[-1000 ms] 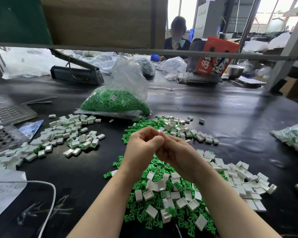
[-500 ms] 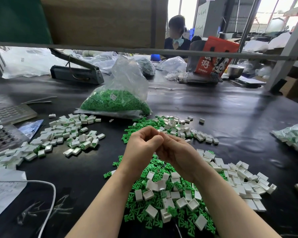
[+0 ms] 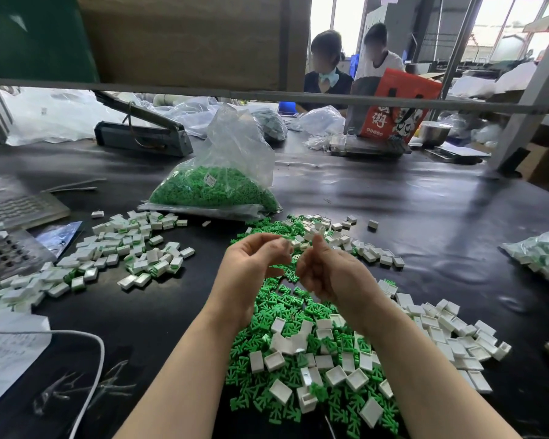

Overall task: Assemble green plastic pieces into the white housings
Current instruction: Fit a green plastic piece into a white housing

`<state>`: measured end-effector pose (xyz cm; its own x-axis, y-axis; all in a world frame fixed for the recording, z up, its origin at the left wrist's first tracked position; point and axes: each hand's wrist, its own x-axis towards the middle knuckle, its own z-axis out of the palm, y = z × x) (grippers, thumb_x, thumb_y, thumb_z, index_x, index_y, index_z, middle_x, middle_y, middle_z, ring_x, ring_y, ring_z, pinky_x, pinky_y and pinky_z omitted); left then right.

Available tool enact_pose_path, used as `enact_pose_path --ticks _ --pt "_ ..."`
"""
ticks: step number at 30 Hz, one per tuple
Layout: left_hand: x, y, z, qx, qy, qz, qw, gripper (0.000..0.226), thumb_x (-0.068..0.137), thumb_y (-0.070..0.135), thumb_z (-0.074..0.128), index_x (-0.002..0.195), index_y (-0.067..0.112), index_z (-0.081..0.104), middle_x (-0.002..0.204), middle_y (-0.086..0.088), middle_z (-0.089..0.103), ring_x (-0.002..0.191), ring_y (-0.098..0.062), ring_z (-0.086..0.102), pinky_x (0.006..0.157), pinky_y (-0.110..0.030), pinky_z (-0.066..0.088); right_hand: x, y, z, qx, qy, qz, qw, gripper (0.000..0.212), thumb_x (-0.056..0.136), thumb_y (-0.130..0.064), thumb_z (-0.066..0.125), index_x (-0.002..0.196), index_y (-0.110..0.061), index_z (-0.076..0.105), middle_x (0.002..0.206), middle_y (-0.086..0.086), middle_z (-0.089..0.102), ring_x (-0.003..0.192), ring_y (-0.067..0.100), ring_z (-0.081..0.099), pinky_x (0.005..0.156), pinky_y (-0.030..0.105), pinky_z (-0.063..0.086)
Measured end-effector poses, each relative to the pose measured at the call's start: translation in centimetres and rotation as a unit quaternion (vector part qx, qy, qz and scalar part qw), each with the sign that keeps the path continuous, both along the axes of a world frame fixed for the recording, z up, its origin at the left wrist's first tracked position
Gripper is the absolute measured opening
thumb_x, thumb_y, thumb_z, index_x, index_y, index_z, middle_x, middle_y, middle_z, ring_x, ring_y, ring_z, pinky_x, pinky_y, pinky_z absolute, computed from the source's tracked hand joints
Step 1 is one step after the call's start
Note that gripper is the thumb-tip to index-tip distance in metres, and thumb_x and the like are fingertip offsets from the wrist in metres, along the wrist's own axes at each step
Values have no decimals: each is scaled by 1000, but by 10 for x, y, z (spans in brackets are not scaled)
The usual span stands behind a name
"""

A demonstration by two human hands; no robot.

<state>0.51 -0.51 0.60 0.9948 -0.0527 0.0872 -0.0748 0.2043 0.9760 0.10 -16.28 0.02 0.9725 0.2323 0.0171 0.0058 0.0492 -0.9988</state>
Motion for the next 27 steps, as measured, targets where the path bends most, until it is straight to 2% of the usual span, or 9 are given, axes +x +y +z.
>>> enact_pose_path --ticks 3,6,10,12,14,16,19,23,27 --pt "6 17 2 -128 133 71 980 10 92 14 62 95 8 68 79 -8 75 63 -12 70 54 -22 55 3 -14 0 -81 -27 -98 992 40 102 -31 45 74 -9 62 54 -3 57 48 10 46 46 14 38" --pt "12 44 0 -294 224 128 920 15 93 16 61 86 4 66 67 -8 73 55 -11 70 47 -20 55 8 -30 -4 -169 -48 -211 962 30 100 -26 52 77 -12 64 60 -2 60 54 12 51 53 22 45" --pt "23 72 -5 -412 245 182 858 26 100 15 51 76 6 57 55 -5 69 51 -11 69 48 -21 56 13 -47 -10 -437 -71 -269 855 15 96 -30 55 90 -22 65 86 0 70 79 19 61 71 34 50" --pt "28 81 -7 -434 243 205 843 28 103 12 44 77 5 55 53 -6 68 66 -9 72 53 -20 57 12 -52 -12 -545 -63 -273 790 17 94 -32 53 102 -25 66 98 0 70 94 23 57 79 35 49" --pt "32 88 -10 -452 237 220 831 30 105 11 37 82 3 55 55 -6 69 94 -9 70 68 -18 58 11 -53 -14 -590 -59 -258 763 23 95 -36 52 111 -27 66 108 0 68 104 24 51 85 36 47" --pt "34 92 -11 -466 232 228 823 36 106 12 29 85 1 55 79 -5 75 109 -8 66 82 -17 54 12 -50 -15 -611 -71 -226 755 30 97 -41 48 122 -32 63 120 -3 63 113 23 48 94 38 43" --pt "33 95 -11 -489 201 233 816 40 107 16 24 88 -1 55 122 -5 67 112 -12 65 85 -21 55 13 -39 -18 -606 -104 -156 773 38 101 -40 40 138 -41 49 140 -12 49 124 20 41 103 41 34" --pt "28 96 -8 -541 148 221 798 47 107 31 21 99 -6 49 106 -18 68 93 -24 69 68 -29 58 14 -28 -27 -611 -98 -63 783 46 104 -35 31 147 -50 29 155 -22 27 135 21 24 109 50 25" --pt "25 91 -5 -501 174 180 829 48 106 34 24 103 -3 54 92 -13 72 80 -18 71 60 -25 59 13 -27 -27 -609 -114 -69 782 42 102 -31 39 141 -43 42 147 -16 43 130 22 36 107 49 30"
